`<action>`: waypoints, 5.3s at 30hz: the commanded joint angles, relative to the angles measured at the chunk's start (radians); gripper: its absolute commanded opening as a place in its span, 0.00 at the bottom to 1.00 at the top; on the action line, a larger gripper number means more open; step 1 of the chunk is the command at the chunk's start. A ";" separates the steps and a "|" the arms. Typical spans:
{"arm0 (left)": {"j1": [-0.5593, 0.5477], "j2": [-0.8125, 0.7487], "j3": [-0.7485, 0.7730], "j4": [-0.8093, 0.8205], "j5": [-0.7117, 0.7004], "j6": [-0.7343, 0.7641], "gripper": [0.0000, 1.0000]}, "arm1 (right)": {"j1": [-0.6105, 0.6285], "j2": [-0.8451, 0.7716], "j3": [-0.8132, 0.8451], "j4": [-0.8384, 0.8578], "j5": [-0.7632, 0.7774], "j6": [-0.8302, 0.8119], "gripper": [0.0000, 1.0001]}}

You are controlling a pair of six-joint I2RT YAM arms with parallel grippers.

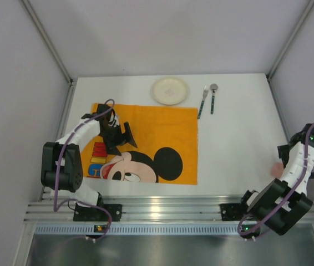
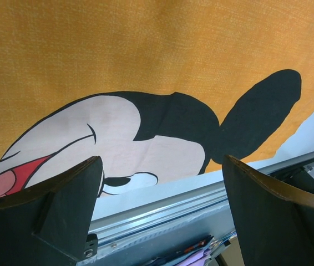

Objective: Set the dinner table for one person

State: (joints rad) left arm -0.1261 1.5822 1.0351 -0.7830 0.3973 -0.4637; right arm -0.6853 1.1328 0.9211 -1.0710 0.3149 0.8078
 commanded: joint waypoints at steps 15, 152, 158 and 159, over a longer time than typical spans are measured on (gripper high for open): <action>0.000 0.059 0.057 0.005 -0.024 0.040 0.93 | -0.140 0.027 -0.163 0.337 0.033 0.203 1.00; -0.001 -0.329 -0.178 0.041 -0.169 -0.202 0.92 | 1.021 0.513 0.085 1.108 -1.108 -0.066 0.03; -0.001 -0.352 -0.167 0.028 -0.178 -0.190 0.92 | 1.007 0.636 0.673 0.451 -0.807 -0.425 0.00; -0.001 -0.355 -0.164 0.021 -0.181 -0.187 0.93 | 1.014 0.663 0.866 0.363 -0.745 -0.456 0.00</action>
State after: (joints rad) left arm -0.1261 1.2648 0.8608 -0.7383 0.2337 -0.6735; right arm 0.3309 1.7672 1.4288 -0.3943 -0.6476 0.5774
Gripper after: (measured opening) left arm 0.922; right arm 0.021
